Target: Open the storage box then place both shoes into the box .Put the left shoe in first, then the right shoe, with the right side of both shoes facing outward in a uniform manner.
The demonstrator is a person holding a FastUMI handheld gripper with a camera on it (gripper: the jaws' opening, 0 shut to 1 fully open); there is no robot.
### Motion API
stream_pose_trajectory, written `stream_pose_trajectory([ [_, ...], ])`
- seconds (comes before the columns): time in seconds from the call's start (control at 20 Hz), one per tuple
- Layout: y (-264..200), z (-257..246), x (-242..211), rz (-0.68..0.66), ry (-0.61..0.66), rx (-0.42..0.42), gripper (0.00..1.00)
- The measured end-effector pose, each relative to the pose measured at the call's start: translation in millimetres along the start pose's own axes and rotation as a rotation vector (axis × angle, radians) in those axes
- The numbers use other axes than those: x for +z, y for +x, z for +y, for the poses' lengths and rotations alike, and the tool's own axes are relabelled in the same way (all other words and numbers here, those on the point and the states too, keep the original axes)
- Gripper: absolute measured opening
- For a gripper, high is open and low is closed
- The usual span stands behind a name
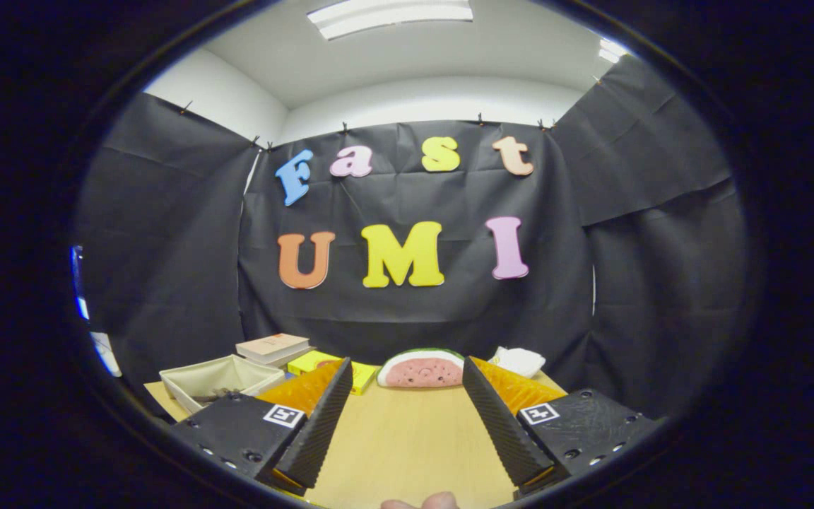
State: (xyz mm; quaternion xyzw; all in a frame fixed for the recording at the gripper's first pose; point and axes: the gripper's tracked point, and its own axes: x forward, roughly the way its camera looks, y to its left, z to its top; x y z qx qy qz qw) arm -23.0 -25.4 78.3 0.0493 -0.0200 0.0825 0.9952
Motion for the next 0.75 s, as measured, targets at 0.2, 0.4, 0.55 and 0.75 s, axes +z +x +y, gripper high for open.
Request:
stream_pose_trajectory([
  [0.2,0,-23,5,0.004,0.035,-0.036,0.95],
  [0.4,-1,-28,3,0.001,0.02,-0.057,0.95],
  [0.55,-3,-26,10,-0.031,0.02,-0.065,0.95],
  [0.75,-2,-15,5,-0.021,0.029,-0.032,0.95],
])
